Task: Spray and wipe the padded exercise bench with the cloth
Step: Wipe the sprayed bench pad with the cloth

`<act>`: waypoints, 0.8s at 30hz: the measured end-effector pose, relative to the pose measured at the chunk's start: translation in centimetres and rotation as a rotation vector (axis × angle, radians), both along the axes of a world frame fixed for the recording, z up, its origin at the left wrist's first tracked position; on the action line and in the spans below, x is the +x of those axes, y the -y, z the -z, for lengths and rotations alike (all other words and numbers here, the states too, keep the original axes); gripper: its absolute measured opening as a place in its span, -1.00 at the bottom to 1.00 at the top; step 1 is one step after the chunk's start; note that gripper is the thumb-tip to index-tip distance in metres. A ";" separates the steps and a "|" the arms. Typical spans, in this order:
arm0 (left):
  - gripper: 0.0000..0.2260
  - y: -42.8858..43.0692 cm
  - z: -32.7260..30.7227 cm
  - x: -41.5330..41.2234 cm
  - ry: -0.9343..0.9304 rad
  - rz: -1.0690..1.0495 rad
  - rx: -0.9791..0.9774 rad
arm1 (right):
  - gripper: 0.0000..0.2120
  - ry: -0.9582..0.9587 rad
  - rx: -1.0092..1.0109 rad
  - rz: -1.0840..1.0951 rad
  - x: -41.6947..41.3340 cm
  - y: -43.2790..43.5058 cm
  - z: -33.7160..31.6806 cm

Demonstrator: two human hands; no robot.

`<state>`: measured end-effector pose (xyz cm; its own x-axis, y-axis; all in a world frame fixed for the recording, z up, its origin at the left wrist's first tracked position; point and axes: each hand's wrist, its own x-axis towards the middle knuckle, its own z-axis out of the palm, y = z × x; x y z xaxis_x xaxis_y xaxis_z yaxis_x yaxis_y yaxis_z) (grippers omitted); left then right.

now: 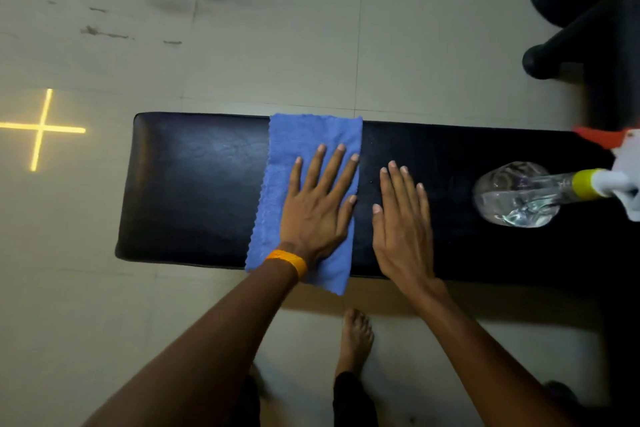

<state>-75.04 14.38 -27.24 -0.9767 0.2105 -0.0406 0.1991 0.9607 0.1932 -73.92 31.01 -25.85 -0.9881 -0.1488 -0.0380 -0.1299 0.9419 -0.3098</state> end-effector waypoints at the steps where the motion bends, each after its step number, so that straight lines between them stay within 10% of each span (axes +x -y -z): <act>1: -0.46 -0.3 -0.1 0.0 0.005 -0.030 -0.001 | -0.46 0.003 -0.034 0.005 0.1 -0.1 -0.2; 10: -0.54 5.3 -2.8 -0.2 -0.162 -0.321 0.222 | -0.46 -0.036 -0.359 0.129 -0.8 10.4 -1.7; 18: -0.53 9.9 -2.0 -2.9 -0.095 -0.149 0.154 | -0.38 -0.004 0.112 -0.165 -2.4 9.3 0.8; 24: -0.47 6.1 -0.2 -6.1 -0.035 0.041 0.123 | -0.38 0.022 0.208 0.346 -7.6 0.2 0.7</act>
